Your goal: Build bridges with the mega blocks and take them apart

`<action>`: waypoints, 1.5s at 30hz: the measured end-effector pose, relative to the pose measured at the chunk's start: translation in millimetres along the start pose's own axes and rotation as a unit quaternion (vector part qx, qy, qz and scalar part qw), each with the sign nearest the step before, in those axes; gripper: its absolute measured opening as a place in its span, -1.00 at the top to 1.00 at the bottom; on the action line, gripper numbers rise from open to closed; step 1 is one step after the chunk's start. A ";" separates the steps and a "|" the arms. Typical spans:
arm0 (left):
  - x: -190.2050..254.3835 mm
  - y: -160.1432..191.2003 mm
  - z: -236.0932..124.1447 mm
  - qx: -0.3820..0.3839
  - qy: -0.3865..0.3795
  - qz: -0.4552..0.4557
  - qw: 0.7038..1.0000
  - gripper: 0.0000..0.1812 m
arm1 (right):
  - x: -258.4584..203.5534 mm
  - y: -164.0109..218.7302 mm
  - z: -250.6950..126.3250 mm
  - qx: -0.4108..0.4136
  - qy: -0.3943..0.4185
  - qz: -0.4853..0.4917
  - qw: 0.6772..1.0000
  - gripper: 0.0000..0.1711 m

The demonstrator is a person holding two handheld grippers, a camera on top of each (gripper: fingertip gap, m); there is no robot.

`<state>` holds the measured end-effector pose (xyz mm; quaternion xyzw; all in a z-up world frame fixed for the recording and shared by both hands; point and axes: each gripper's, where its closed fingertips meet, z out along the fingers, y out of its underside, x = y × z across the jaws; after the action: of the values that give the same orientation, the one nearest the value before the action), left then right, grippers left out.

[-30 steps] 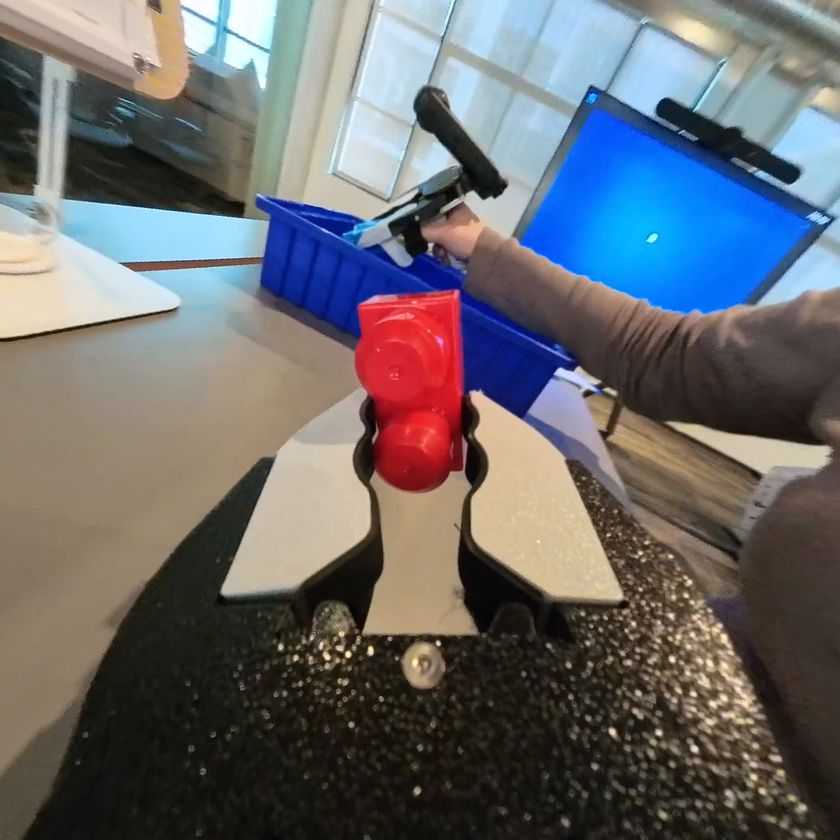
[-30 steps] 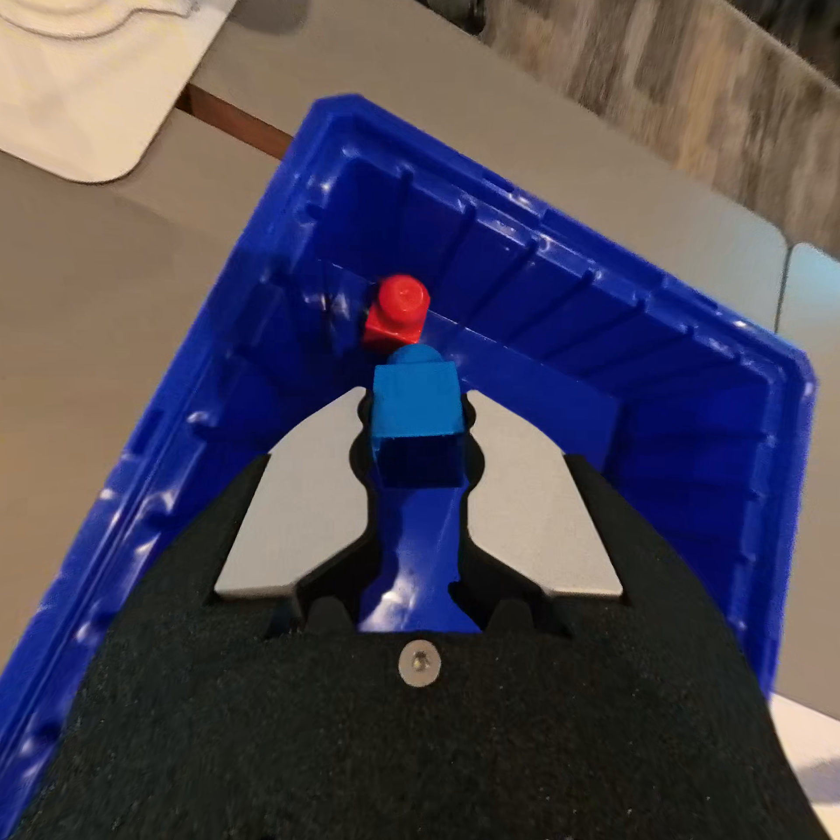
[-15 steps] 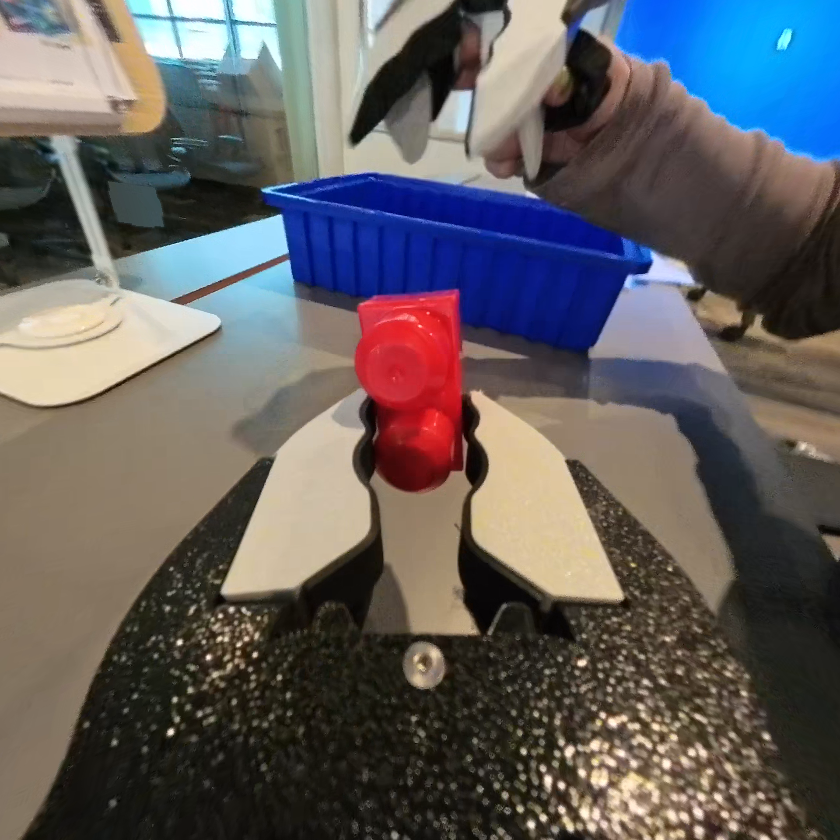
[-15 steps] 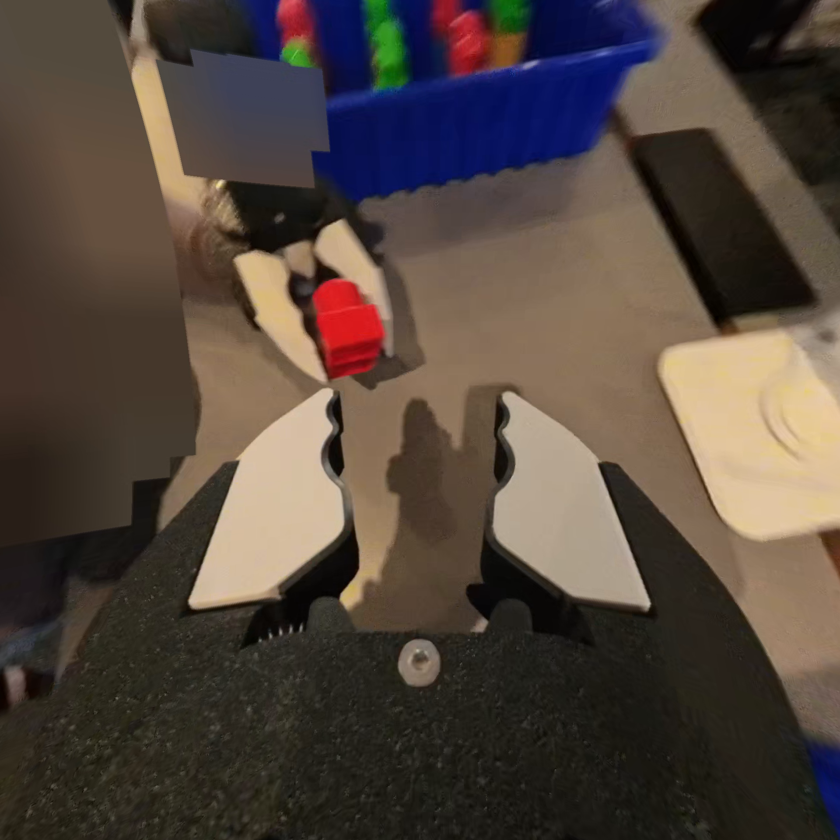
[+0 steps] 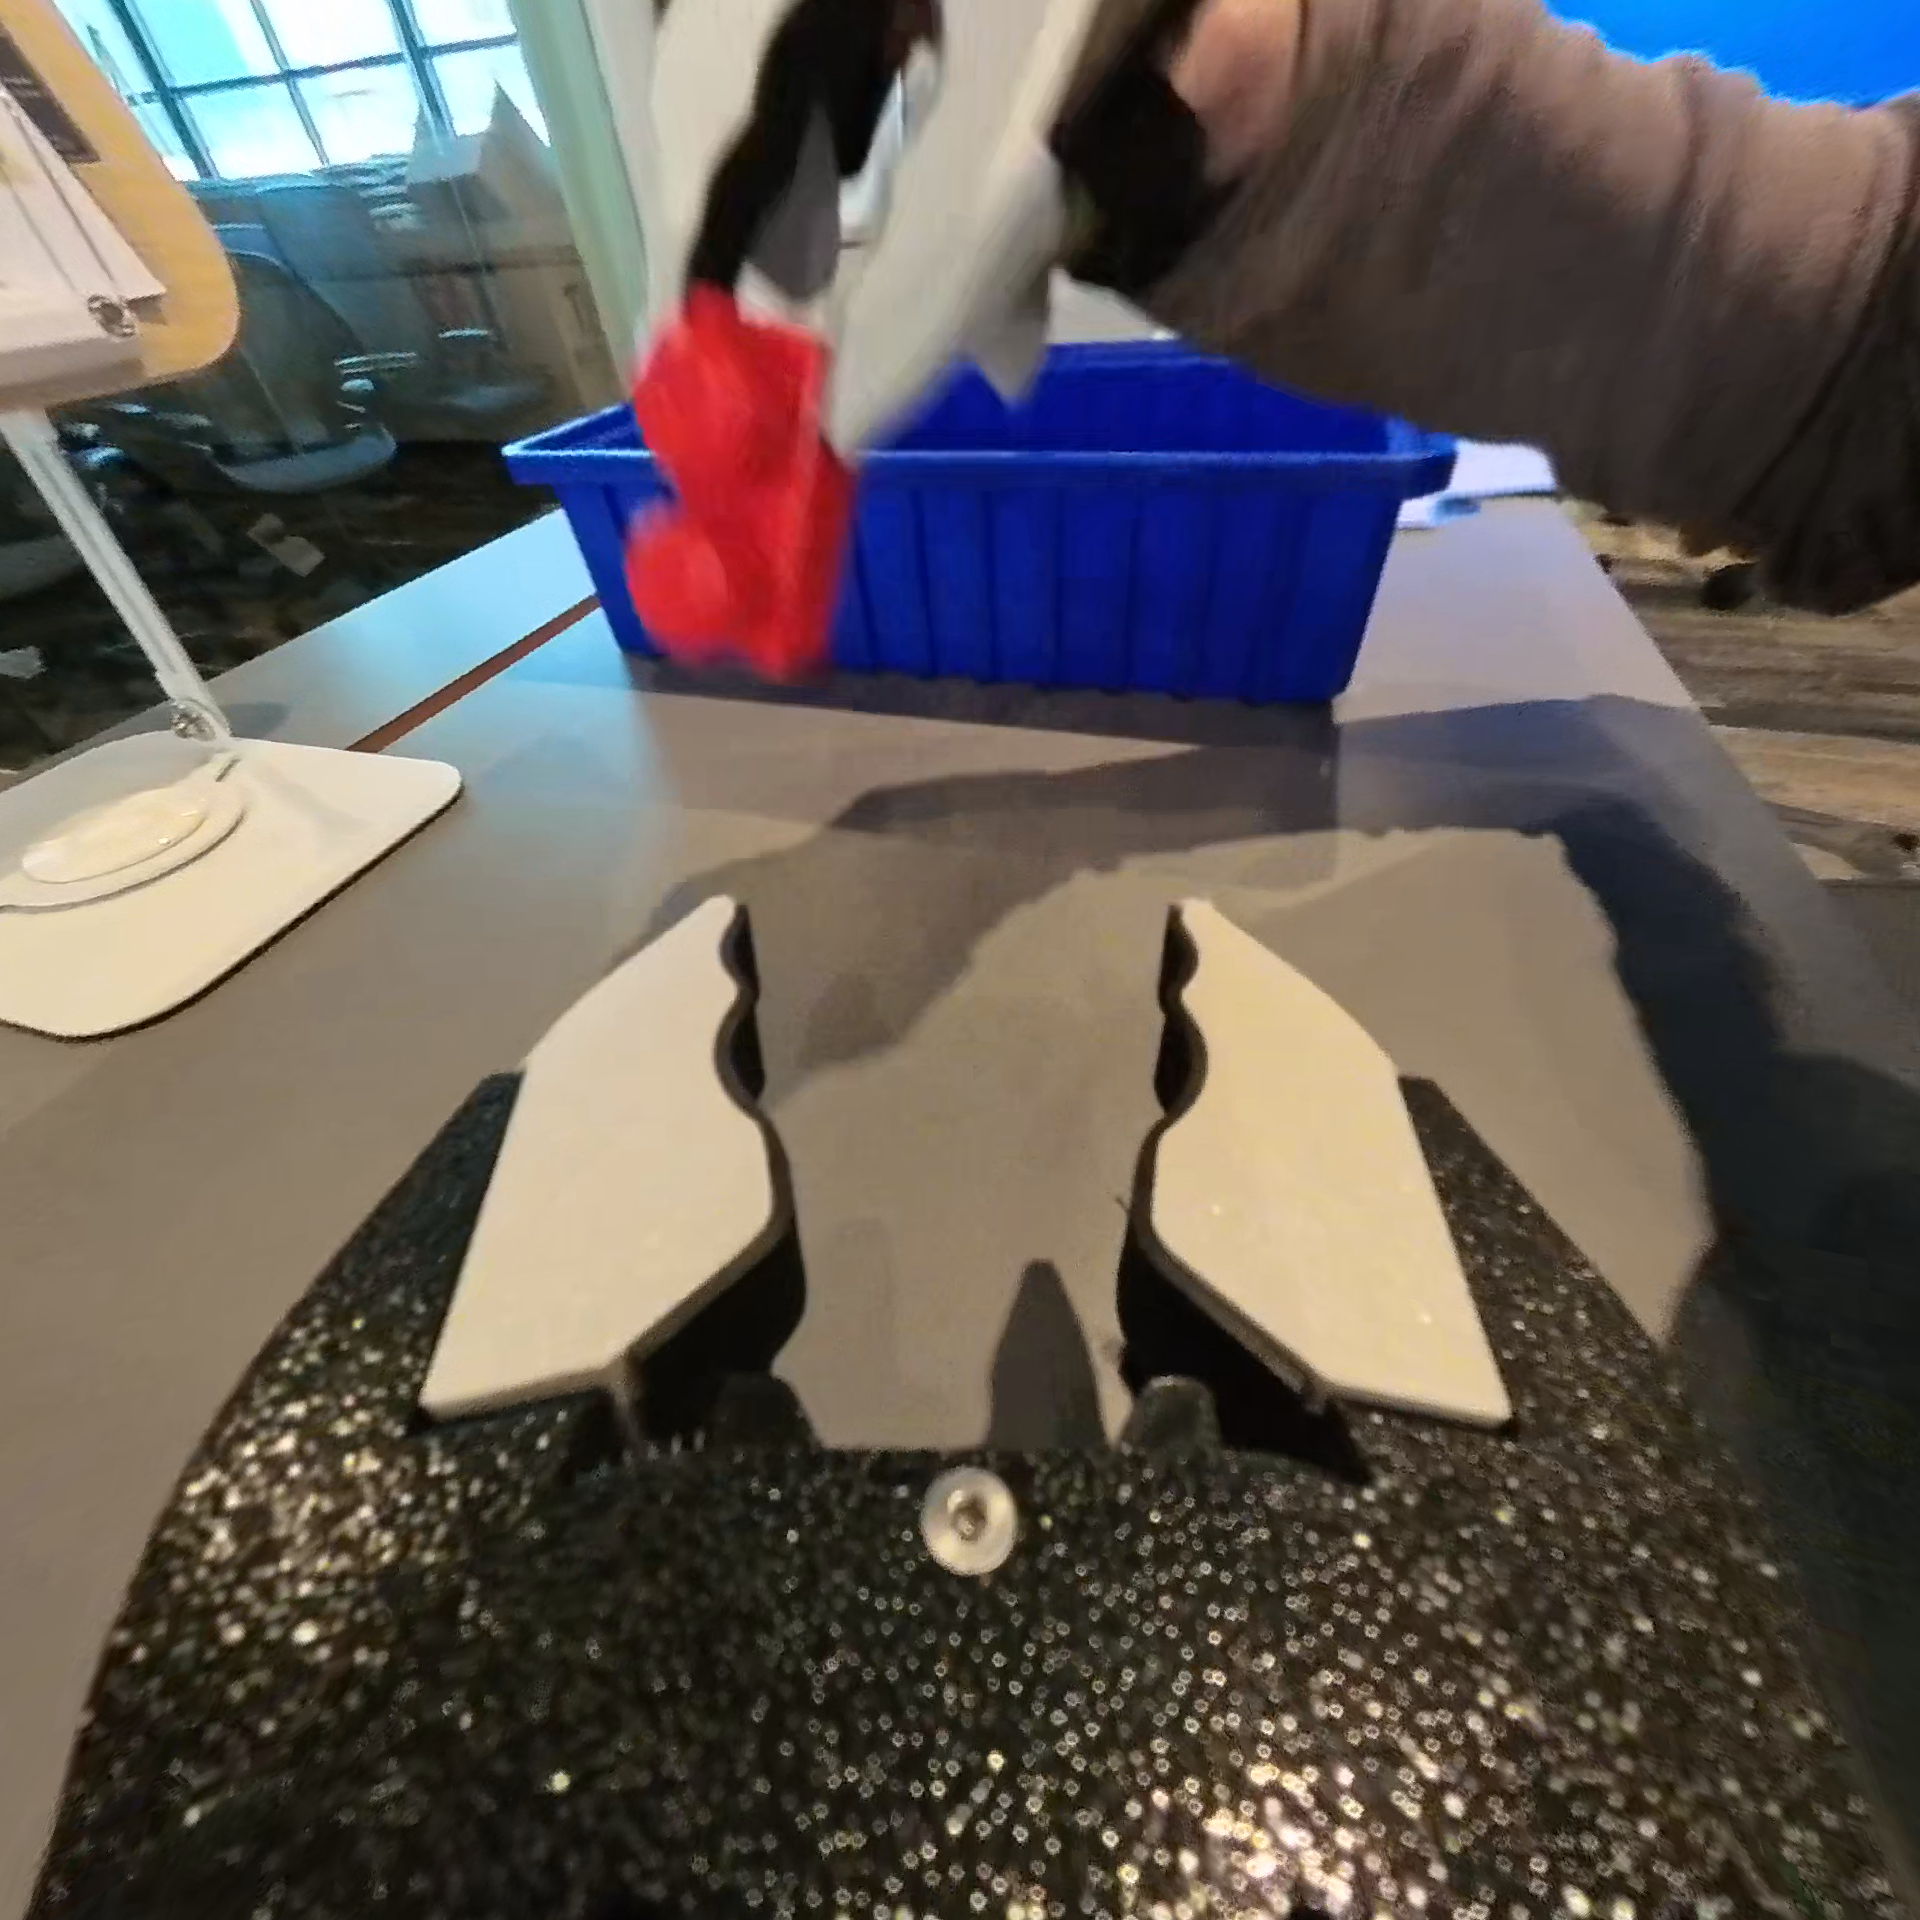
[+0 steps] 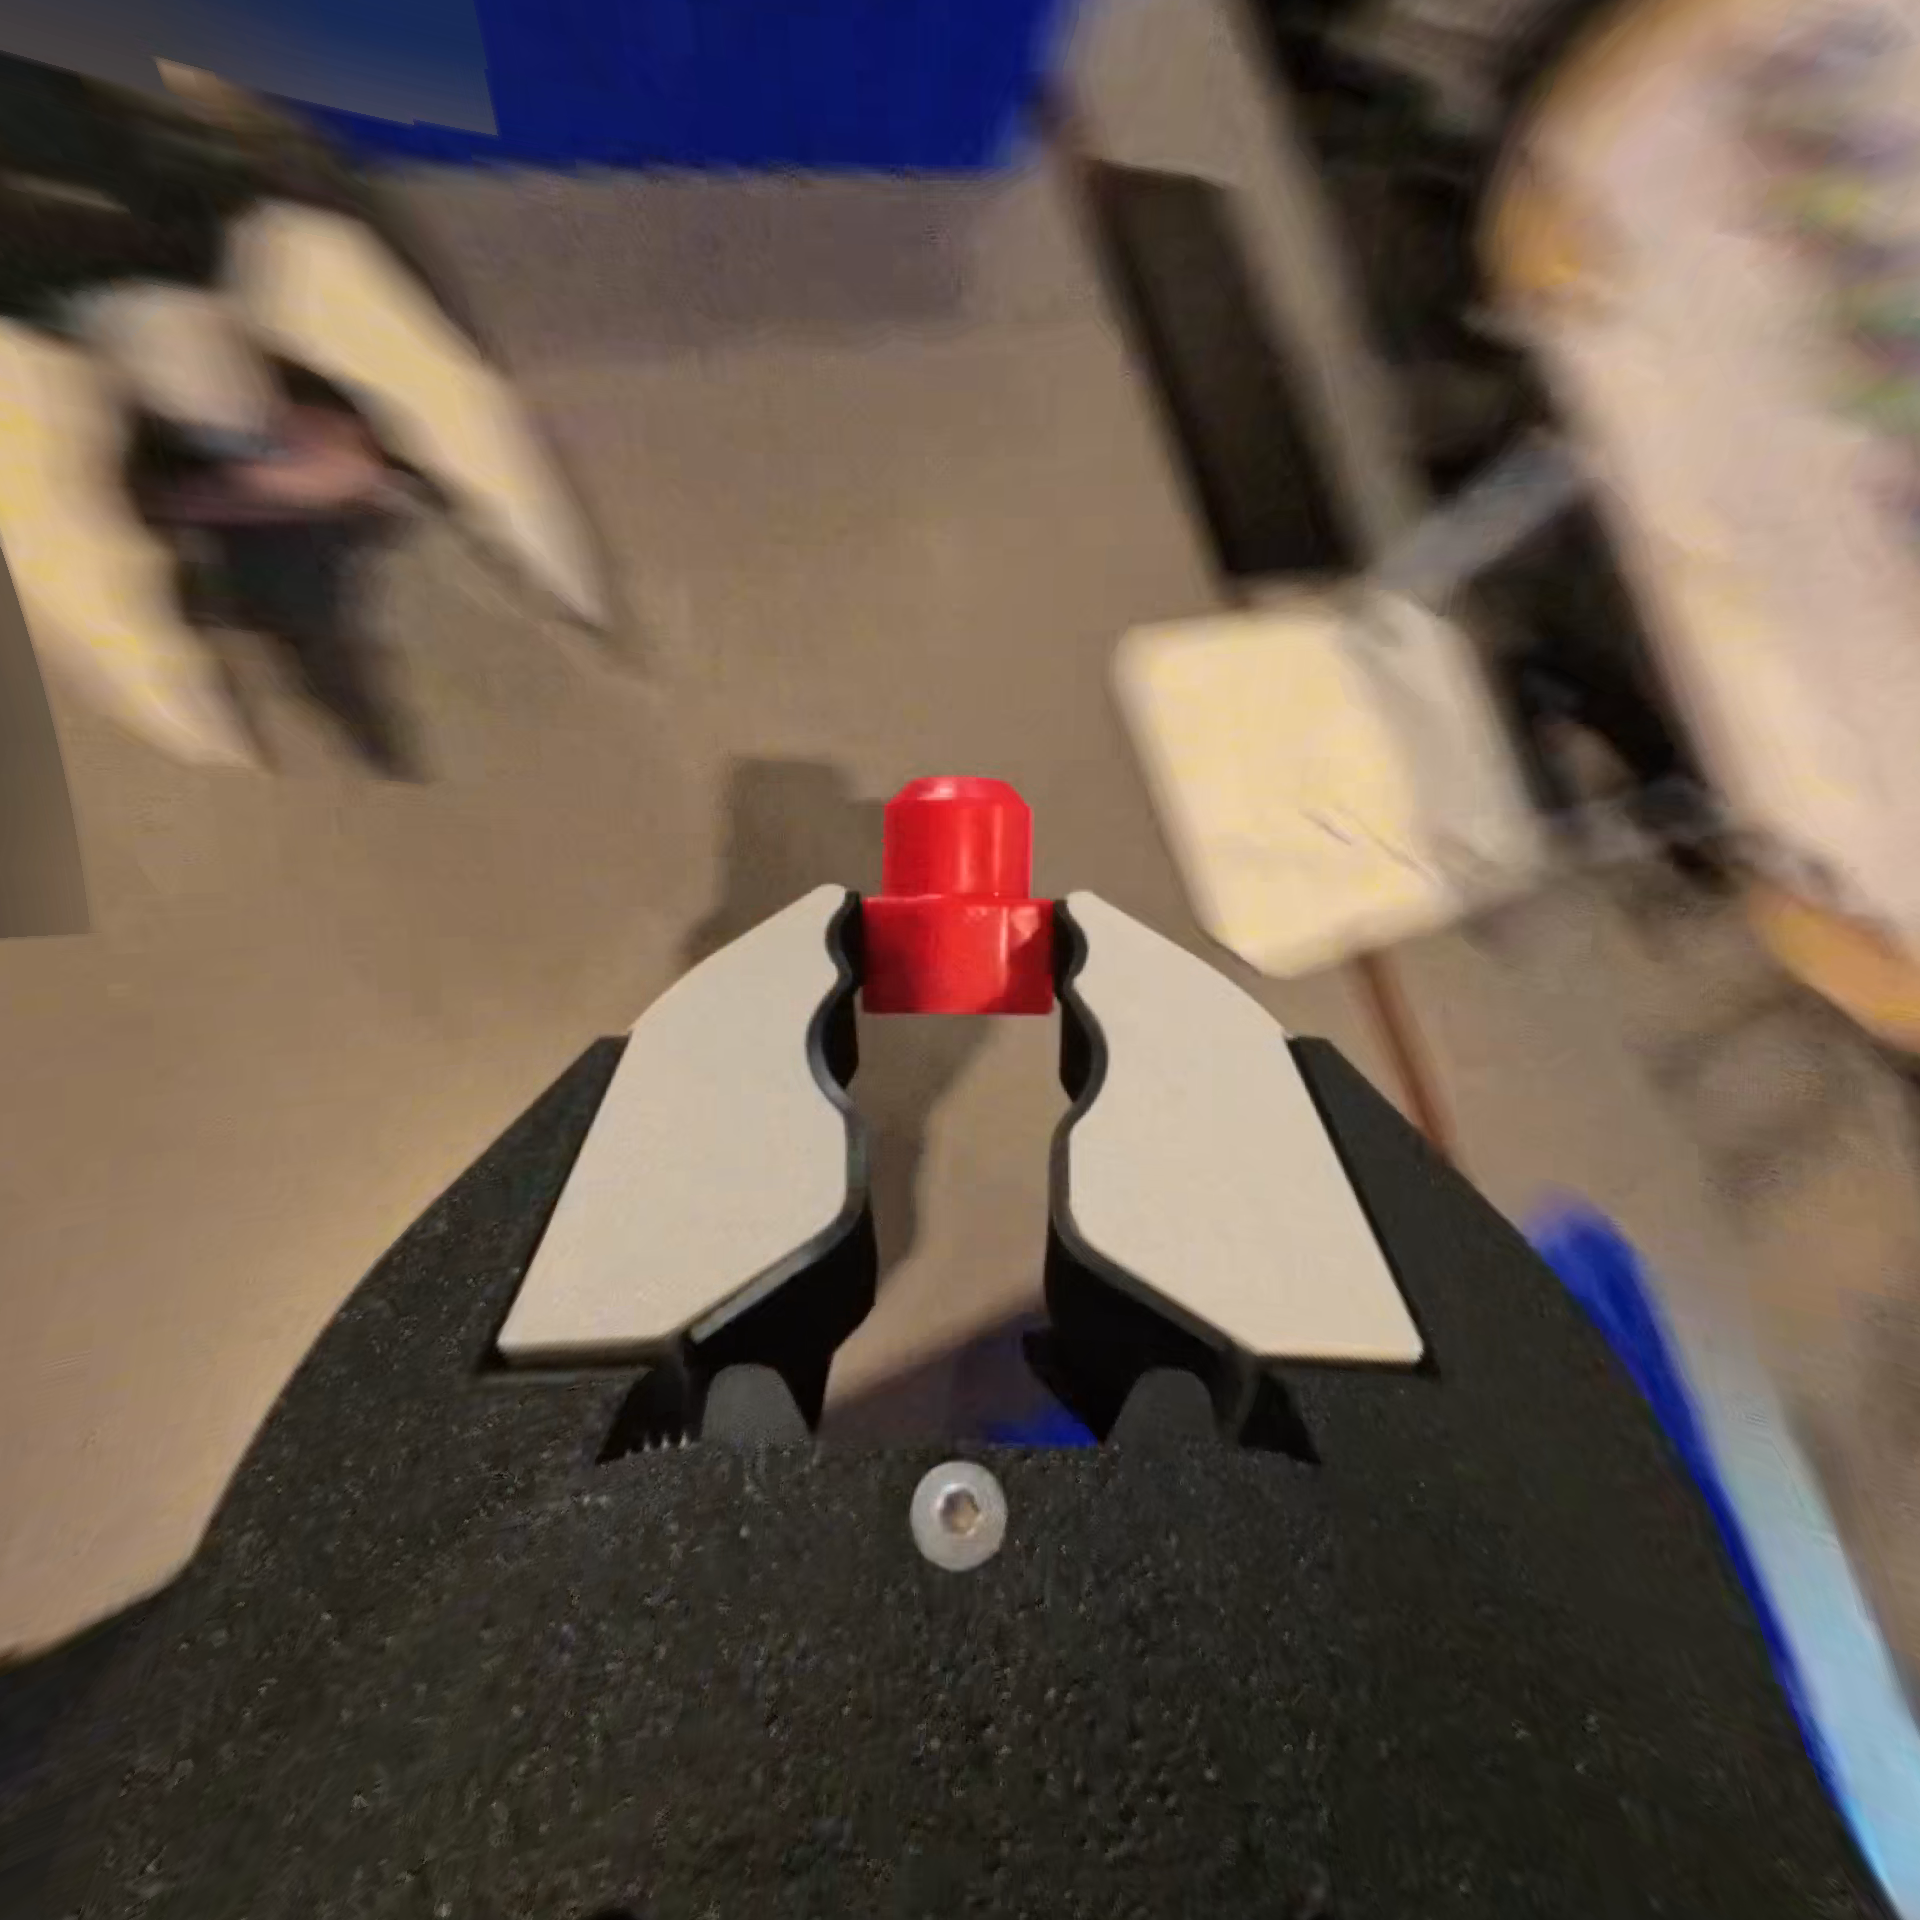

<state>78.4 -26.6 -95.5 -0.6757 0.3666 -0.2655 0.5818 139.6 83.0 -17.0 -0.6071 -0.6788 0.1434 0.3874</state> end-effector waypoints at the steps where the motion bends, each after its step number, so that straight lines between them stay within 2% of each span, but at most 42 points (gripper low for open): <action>1: -2.5 0.3 0.1 0.002 -0.008 0.001 1.000 0.17 | 40.7 22.6 -20.7 -0.019 0.079 0.035 0.996 0.60; 3: -8.0 0.7 -0.1 0.009 -0.027 0.001 1.000 0.21 | 103.0 84.4 -59.0 -0.082 0.187 0.125 0.971 0.60; 5: -13.8 2.0 -0.3 0.011 -0.046 0.002 0.999 0.26 | 140.3 149.2 -83.6 -0.149 0.246 0.204 0.936 0.60; 7: -18.9 3.5 -0.8 0.010 -0.062 0.003 0.998 0.28 | 159.3 195.3 -90.3 -0.173 0.265 0.274 0.908 0.59; 9: -21.8 5.2 -1.2 0.009 -0.070 0.005 0.997 0.29 | 169.8 224.7 -86.9 -0.175 0.269 0.329 0.888 0.60; 14: -25.7 8.9 -2.0 0.007 -0.079 0.003 0.997 0.31 | 189.5 265.8 -69.4 -0.180 0.282 0.379 0.863 0.59; 19: -29.8 10.1 -3.3 0.010 -0.086 -0.007 0.996 0.30 | 201.3 276.9 -55.1 -0.171 0.291 0.388 0.857 0.58; 20: -30.9 10.0 -3.9 0.011 -0.088 -0.008 0.996 0.30 | 203.7 271.7 -55.7 -0.160 0.298 0.392 0.855 0.44; 22: -33.4 9.8 -5.4 0.013 -0.096 -0.009 0.995 0.28 | 206.8 241.3 -58.8 -0.107 0.299 0.398 0.861 0.31; 26: -38.3 2.1 -11.8 0.028 -0.118 0.003 0.993 0.27 | 193.9 128.8 -75.1 0.018 0.286 0.331 0.899 0.30; 30: -37.5 -22.6 -27.4 0.049 -0.135 0.001 0.990 0.28 | 132.3 15.3 -73.6 0.101 0.222 0.233 0.941 0.31; 33: -32.2 -47.0 -55.8 0.065 -0.155 -0.004 0.986 0.32 | 74.4 -43.9 -51.2 0.142 0.157 0.168 0.963 0.33; 36: -27.1 -61.4 -101.9 0.070 -0.200 -0.003 0.977 0.36 | 16.3 -88.8 -3.0 0.155 0.046 0.127 0.979 0.34; 39: -29.5 -67.9 -164.0 0.067 -0.290 0.004 0.955 0.39 | -34.0 -137.4 52.3 0.159 -0.072 0.095 0.980 0.35; 42: -38.3 -68.5 -237.8 0.048 -0.410 0.019 0.911 0.40 | -89.8 -198.3 102.1 0.153 -0.190 0.052 0.968 0.35; 45: -42.9 -66.7 -310.8 0.018 -0.523 0.042 0.851 0.40 | -151.0 -249.2 151.4 0.093 -0.275 -0.017 0.957 0.28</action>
<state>-178.5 -172.4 29.4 -0.6883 0.0316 0.1450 0.7101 -149.7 -71.7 -4.1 -0.4941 -0.7525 0.3611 0.2433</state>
